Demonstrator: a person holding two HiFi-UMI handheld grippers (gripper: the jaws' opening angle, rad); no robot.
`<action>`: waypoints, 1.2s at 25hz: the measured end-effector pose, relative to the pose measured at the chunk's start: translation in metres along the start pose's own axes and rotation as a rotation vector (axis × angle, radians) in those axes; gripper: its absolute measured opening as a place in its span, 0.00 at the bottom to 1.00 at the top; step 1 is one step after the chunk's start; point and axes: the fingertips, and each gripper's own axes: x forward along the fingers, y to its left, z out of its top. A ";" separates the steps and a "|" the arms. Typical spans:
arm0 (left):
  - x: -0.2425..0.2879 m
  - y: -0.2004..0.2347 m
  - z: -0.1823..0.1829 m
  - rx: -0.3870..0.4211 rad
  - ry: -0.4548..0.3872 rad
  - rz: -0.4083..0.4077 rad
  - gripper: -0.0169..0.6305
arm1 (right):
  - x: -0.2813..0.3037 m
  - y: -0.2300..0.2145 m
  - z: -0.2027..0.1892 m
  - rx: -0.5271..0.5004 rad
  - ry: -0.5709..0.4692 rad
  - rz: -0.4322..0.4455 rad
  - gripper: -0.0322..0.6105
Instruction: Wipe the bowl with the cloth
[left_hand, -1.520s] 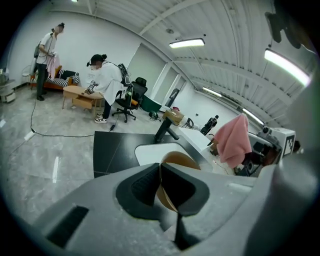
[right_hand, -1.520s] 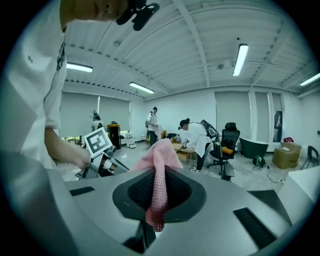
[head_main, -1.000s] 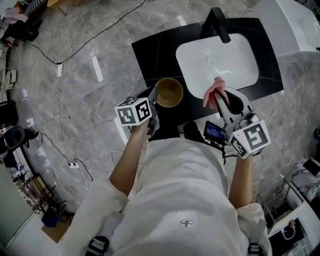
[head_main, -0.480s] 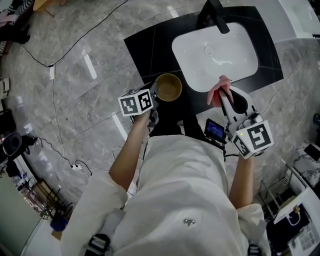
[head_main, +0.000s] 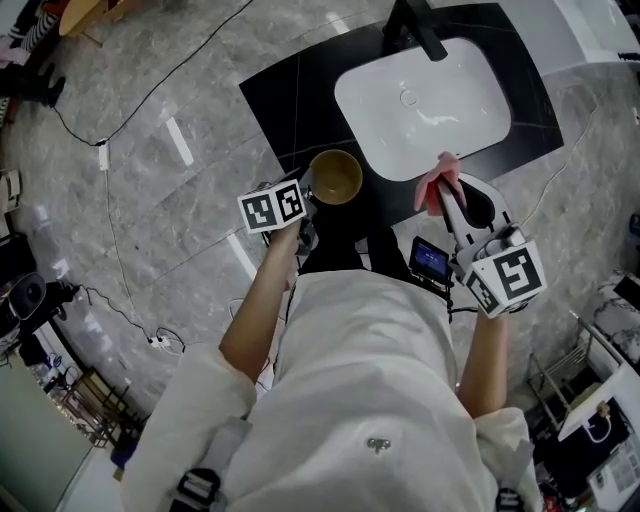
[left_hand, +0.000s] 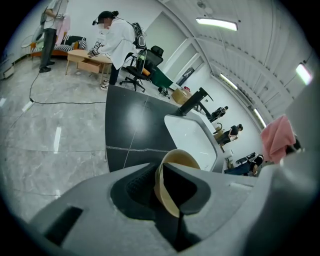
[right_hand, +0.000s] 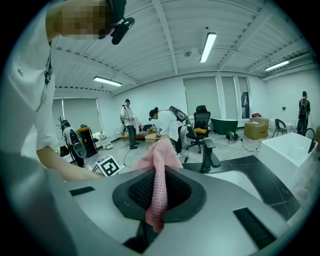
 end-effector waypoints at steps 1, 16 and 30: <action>0.000 0.000 -0.001 0.000 0.003 0.000 0.11 | -0.001 0.000 0.000 -0.001 0.000 -0.001 0.07; -0.035 0.004 0.003 0.037 -0.082 0.138 0.22 | -0.014 -0.005 0.002 -0.025 -0.024 0.053 0.07; -0.115 -0.077 0.030 0.079 -0.372 0.119 0.05 | -0.047 -0.017 0.020 -0.075 -0.146 0.167 0.07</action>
